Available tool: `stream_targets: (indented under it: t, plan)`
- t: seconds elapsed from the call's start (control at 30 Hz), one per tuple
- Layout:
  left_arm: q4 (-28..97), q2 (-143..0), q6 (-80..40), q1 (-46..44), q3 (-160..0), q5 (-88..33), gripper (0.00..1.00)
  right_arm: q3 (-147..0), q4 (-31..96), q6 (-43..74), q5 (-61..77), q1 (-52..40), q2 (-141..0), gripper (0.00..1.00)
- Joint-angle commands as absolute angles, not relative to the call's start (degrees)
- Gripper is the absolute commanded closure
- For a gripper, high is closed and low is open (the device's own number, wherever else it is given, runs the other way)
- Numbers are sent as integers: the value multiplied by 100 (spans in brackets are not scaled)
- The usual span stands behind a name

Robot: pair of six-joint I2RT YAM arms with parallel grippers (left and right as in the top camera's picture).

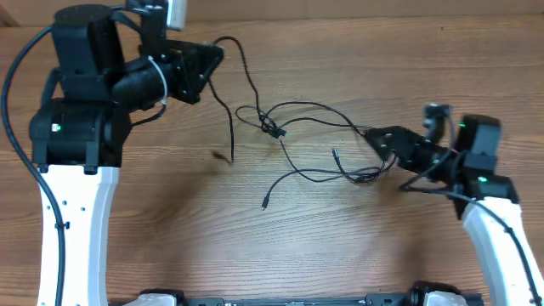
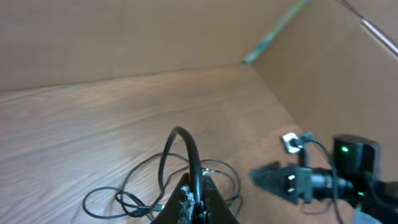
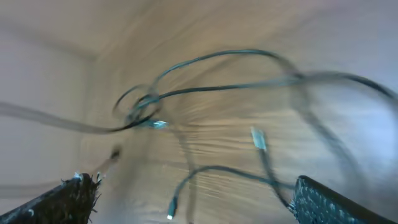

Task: Untangle cables

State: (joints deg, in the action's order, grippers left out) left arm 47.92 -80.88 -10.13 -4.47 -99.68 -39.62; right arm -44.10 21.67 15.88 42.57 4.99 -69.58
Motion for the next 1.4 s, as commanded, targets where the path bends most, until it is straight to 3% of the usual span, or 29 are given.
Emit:
stream_targets:
  t: [0.0,0.3,0.5,0.7,0.9,1.37]
  plan:
    - [4724,-7970,-882,-563,-10066,-4351,96,-4567,1693,1406,3865,-318,-6864,0]
    - [4230,-7950,-1269,-716,-10077,-5288,96,-4567,228,1492,891,-2718,-6912,0]
    - [4128,-7937,-1579,-718,-10077,-5660,96,-4567,-416,1496,-729,-3393,-7376,1]
    - [4130,-7793,-1590,-709,-10077,-6289,96,-4584,-972,2338,-1664,-3170,-8182,12]
    - [4147,-7360,-1503,-336,-10077,-5883,96,-4584,-148,3559,-1944,-2314,-8530,14]
    - [4812,-7297,-1500,1404,-10075,-5245,96,-4584,1931,3577,-1791,-390,-8525,16]
